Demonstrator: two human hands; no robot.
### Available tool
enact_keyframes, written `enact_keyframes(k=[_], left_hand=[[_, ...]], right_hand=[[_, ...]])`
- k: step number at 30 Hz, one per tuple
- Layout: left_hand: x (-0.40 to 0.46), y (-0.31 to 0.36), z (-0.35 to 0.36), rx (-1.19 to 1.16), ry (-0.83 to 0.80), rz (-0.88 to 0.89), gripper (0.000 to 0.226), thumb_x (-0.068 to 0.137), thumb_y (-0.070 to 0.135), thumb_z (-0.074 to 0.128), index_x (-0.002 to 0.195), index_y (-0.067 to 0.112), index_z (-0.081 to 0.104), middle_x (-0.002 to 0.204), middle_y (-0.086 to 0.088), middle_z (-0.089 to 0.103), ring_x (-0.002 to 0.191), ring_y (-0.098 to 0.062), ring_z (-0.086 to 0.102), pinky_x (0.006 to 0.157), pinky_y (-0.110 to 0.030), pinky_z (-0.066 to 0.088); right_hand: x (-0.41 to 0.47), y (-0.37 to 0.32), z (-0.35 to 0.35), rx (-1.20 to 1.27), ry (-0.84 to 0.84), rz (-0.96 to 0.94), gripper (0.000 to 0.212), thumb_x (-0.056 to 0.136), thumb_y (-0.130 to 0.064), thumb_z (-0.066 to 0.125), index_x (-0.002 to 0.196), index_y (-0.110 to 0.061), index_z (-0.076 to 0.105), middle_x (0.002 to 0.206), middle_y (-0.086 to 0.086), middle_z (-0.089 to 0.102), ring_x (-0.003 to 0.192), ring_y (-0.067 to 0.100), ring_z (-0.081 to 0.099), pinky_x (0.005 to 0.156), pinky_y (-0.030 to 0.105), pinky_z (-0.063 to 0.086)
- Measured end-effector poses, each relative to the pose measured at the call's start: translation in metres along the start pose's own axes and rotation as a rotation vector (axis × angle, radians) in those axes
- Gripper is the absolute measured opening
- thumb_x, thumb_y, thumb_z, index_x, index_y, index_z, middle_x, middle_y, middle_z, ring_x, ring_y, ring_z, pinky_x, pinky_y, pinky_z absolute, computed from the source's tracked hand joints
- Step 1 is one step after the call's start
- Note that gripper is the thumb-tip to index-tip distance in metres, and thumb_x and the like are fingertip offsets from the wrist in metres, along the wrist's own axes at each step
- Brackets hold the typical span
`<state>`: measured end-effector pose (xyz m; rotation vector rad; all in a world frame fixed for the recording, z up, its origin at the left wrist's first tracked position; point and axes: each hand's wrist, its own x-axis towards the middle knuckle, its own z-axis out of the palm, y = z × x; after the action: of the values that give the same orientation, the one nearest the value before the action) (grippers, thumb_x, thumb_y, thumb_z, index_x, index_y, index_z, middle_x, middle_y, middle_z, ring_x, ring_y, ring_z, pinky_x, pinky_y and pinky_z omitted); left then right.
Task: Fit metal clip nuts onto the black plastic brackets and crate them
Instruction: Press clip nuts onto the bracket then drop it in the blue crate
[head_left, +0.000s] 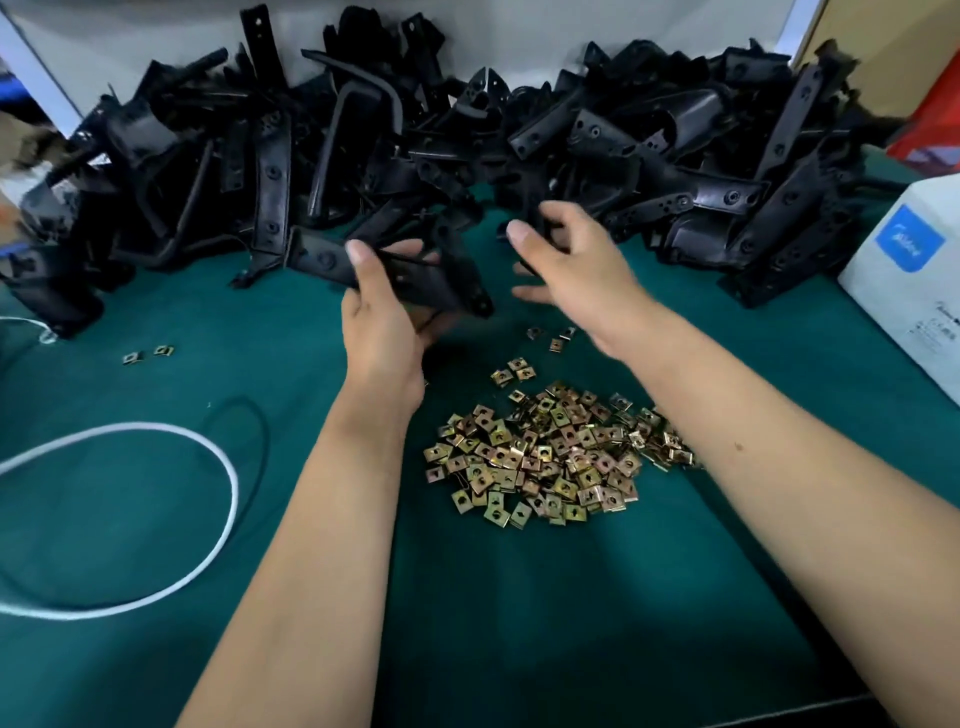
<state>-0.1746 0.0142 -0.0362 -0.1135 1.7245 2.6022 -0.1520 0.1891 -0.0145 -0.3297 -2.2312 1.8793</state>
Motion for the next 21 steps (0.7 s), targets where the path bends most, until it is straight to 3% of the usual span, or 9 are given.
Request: enact_keyframes(k=[2, 4, 7, 9, 11, 14, 16, 19, 21], left_hand=[[0.005, 0.007, -0.002, -0.213, -0.027, -0.112, 0.065, 0.106, 0.063, 0.022, 0.116, 0.021, 0.071, 0.119, -0.013, 0.075, 0.104, -0.030, 0.075, 0.079, -0.045, 0.063], [0.010, 0.009, -0.006, -0.406, -0.061, -0.196, 0.071, 0.103, 0.070, 0.019, 0.125, 0.024, 0.068, 0.122, -0.014, 0.074, 0.106, -0.032, 0.075, 0.086, -0.047, 0.061], [0.010, 0.012, -0.011, -0.578, -0.142, -0.289, 0.077, 0.095, 0.076, 0.037, 0.136, 0.015, 0.060, 0.128, -0.018, 0.070, 0.115, -0.035, 0.070, 0.099, -0.051, 0.056], [0.006, 0.014, -0.011, -0.649, -0.163, -0.332, 0.068, 0.091, 0.061, 0.066, 0.132, 0.006, 0.061, 0.133, -0.022, 0.064, 0.119, -0.037, 0.066, 0.096, -0.049, 0.057], [0.001, 0.015, -0.008, -0.665, -0.194, -0.345, 0.046, 0.081, 0.029, 0.083, 0.114, 0.002, 0.068, 0.136, -0.025, 0.060, 0.119, -0.036, 0.066, 0.091, -0.043, 0.059], [-0.003, 0.011, -0.003, -0.528, -0.197, -0.391, 0.020, 0.087, 0.005, 0.071, 0.106, 0.004, 0.068, 0.126, -0.025, 0.068, 0.107, -0.036, 0.073, 0.085, -0.039, 0.062], [-0.004, 0.008, -0.001, -0.473, -0.211, -0.402, 0.016, 0.093, -0.001, 0.061, 0.103, 0.009, 0.069, 0.120, -0.022, 0.072, 0.102, -0.035, 0.075, 0.083, -0.038, 0.063], [-0.002, 0.006, 0.000, -0.406, -0.282, -0.284, 0.033, 0.083, -0.010, 0.061, 0.106, 0.013, 0.067, 0.115, -0.016, 0.075, 0.107, -0.031, 0.074, 0.092, -0.040, 0.060], [-0.002, 0.004, 0.000, -0.357, -0.265, -0.204, 0.039, 0.081, -0.021, 0.055, 0.090, 0.013, 0.070, 0.122, -0.018, 0.073, 0.117, -0.032, 0.070, 0.104, -0.043, 0.053]], right_hand=[[0.000, 0.004, -0.015, -0.112, 0.074, -0.041, 0.056, 0.100, -0.037, 0.065, 0.150, -0.021, 0.044, 0.136, 0.003, 0.057, 0.094, 0.009, 0.073, 0.082, 0.034, 0.064], [-0.003, 0.009, -0.027, -0.173, 0.146, -0.065, 0.036, 0.101, -0.021, 0.064, 0.136, -0.021, 0.056, 0.118, 0.002, 0.065, 0.093, 0.015, 0.073, 0.076, 0.031, 0.064], [-0.016, 0.015, -0.032, -0.626, 0.073, -0.166, 0.007, 0.097, -0.024, 0.070, 0.103, -0.026, 0.071, 0.097, -0.007, 0.070, 0.089, 0.016, 0.068, 0.081, 0.022, 0.057], [-0.026, 0.019, -0.026, -0.867, -0.033, -0.231, 0.012, 0.092, -0.035, 0.076, 0.100, -0.026, 0.074, 0.099, -0.005, 0.066, 0.092, 0.016, 0.062, 0.085, 0.028, 0.050], [-0.031, 0.021, -0.015, -0.922, -0.070, -0.254, 0.015, 0.091, -0.034, 0.077, 0.101, -0.024, 0.074, 0.102, -0.001, 0.059, 0.094, 0.019, 0.057, 0.083, 0.031, 0.044], [-0.035, 0.020, -0.009, -0.925, -0.074, -0.292, 0.007, 0.093, -0.026, 0.076, 0.097, -0.020, 0.074, 0.100, -0.001, 0.059, 0.096, 0.020, 0.057, 0.081, 0.031, 0.042], [-0.037, 0.022, -0.010, -0.892, -0.032, -0.341, 0.009, 0.093, -0.024, 0.076, 0.094, -0.016, 0.072, 0.093, -0.002, 0.065, 0.090, 0.020, 0.061, 0.078, 0.032, 0.047], [-0.046, 0.024, -0.011, -0.474, 0.094, -0.305, 0.009, 0.093, -0.021, 0.076, 0.090, -0.016, 0.069, 0.076, -0.005, 0.069, 0.068, 0.011, 0.063, 0.063, 0.024, 0.051], [-0.051, 0.022, -0.007, -0.071, 0.085, -0.180, 0.008, 0.096, -0.018, 0.071, 0.089, -0.017, 0.068, 0.070, -0.004, 0.069, 0.060, 0.010, 0.059, 0.055, 0.021, 0.048]])
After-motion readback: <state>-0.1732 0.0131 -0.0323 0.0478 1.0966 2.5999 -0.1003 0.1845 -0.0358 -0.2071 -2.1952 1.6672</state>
